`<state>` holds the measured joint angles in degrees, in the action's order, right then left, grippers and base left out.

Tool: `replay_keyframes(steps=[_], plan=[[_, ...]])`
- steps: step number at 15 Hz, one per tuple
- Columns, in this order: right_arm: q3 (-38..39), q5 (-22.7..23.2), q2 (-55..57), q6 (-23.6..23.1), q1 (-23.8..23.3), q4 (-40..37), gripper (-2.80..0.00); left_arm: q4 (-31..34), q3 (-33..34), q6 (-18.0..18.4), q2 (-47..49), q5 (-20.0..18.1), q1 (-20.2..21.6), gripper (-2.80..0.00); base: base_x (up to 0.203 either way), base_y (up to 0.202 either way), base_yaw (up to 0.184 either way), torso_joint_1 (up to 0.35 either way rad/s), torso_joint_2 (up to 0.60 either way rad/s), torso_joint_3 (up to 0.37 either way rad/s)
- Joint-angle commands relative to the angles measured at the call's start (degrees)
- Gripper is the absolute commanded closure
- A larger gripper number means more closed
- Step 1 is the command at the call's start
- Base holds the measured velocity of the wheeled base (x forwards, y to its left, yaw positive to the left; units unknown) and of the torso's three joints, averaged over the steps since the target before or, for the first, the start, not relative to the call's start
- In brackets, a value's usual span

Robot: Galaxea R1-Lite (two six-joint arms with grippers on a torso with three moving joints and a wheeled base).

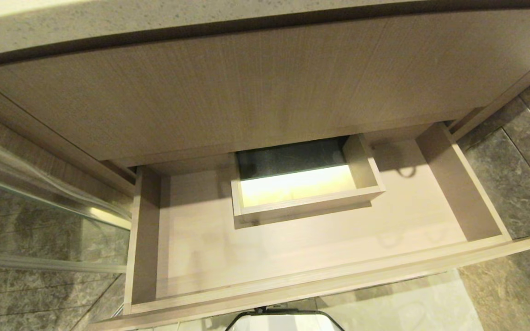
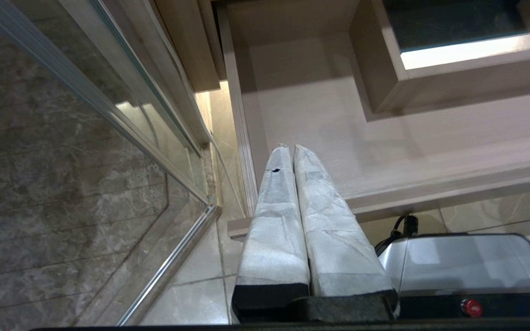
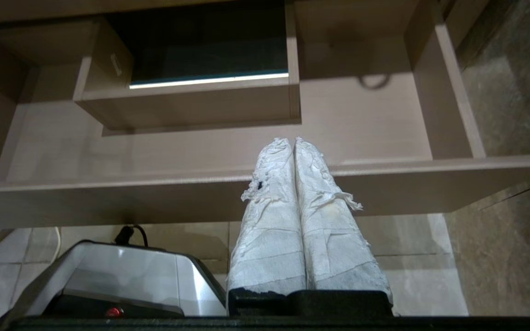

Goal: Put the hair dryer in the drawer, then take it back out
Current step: Pick up the hairdryer

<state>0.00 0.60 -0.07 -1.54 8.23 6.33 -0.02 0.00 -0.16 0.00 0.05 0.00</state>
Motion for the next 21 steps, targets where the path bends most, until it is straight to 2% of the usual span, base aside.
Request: replay_keyframes(steps=[1,21], plan=[[2.29,0.02,-2.22,-0.05,0.03,0.1,0.0,-0.07,0.09,-0.02,0.0,0.04,0.0,0.0,0.0,0.0,0.0,0.315,-0.5,-0.22],[2.29,0.02,-2.22,-0.13,0.03,0.09,0.0,-0.07,0.09,-0.02,0.0,0.04,0.0,0.0,0.0,0.0,0.0,0.299,-0.53,-0.256]])
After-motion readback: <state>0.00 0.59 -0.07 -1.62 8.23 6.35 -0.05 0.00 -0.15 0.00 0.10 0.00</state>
